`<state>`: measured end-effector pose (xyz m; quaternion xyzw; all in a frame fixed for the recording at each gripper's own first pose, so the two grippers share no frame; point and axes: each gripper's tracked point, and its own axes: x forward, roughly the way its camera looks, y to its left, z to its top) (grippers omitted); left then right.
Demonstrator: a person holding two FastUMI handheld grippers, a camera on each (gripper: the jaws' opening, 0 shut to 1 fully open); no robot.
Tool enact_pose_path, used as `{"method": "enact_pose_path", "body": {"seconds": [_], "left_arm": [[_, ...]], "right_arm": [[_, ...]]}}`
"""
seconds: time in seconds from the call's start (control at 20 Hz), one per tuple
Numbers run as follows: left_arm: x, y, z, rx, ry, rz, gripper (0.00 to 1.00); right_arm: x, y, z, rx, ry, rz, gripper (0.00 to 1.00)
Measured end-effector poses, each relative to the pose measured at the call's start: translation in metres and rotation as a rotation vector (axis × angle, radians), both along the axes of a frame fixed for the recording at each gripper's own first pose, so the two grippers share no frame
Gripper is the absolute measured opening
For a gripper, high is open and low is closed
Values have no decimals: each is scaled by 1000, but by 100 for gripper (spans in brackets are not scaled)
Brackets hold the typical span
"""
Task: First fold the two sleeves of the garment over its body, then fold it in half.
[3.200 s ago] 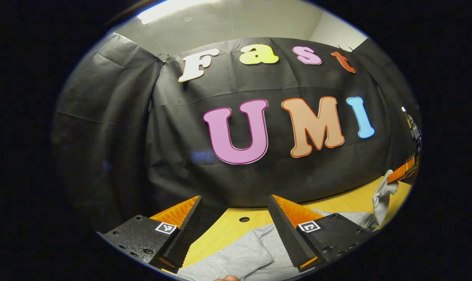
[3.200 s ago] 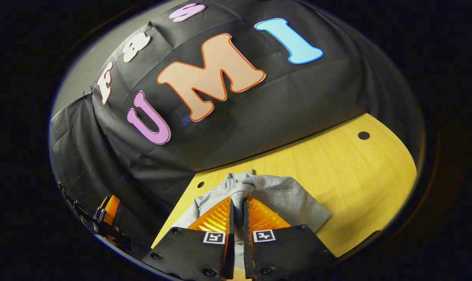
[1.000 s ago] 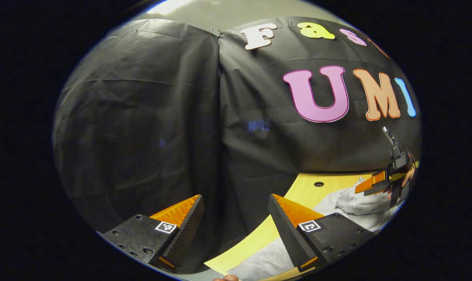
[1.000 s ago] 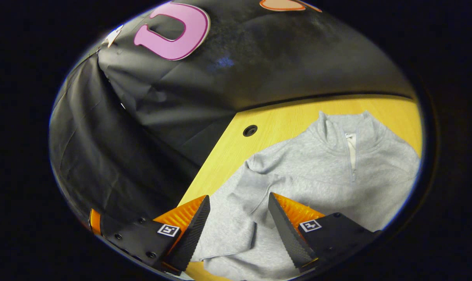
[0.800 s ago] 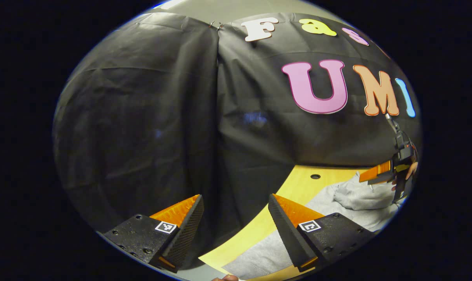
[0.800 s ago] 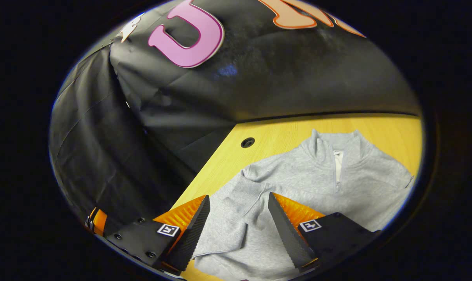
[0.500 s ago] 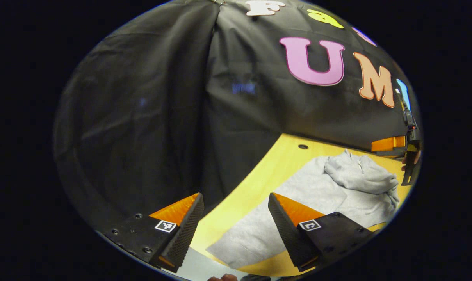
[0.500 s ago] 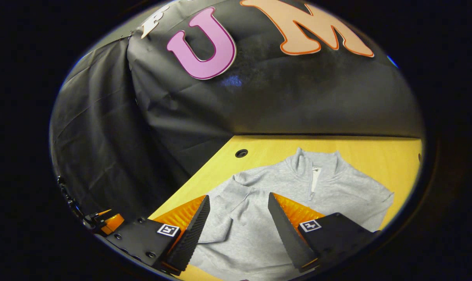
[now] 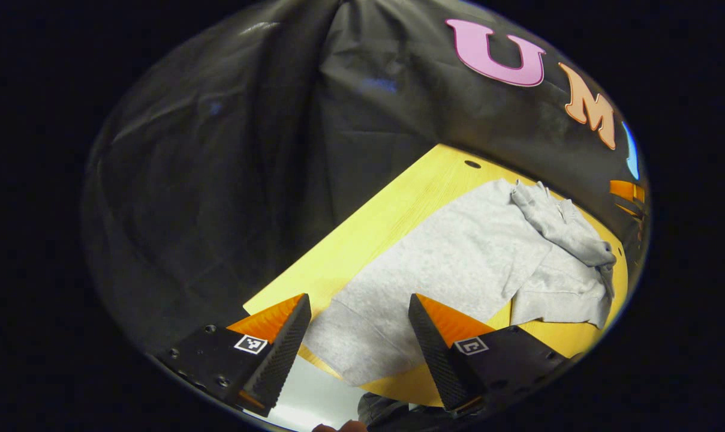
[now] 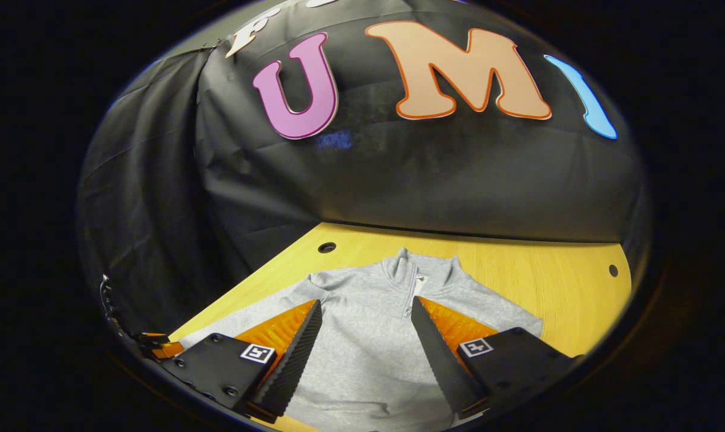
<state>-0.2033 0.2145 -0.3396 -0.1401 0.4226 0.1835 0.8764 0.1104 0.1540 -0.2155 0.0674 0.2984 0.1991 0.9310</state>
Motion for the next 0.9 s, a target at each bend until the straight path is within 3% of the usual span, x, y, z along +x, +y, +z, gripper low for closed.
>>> {"method": "enact_pose_path", "body": {"seconds": [0.35, 0.45, 0.5, 0.7, 0.8, 0.9], "left_arm": [[-5, -4, -18, 61, 50, -45, 96], [-7, -2, -17, 49, 74, -24, 93], [-6, 0, -16, 50, 83, -15, 86], [4, -2, -19, 36, 130, 8, 13], [6, -4, -17, 9, 140, 13, 1], [11, -2, -13, -7, 149, 16, 0]], "right_arm": [[-5, -21, -1, -37, -15, -10, 96], [-6, -21, -2, -48, -21, 0, 96], [-8, -22, -3, -56, -25, 6, 96], [-12, -30, 0, -87, -40, 14, 96], [-13, -36, 6, -83, -55, 0, 96], [-16, -48, 11, -94, -70, -15, 96]]}}
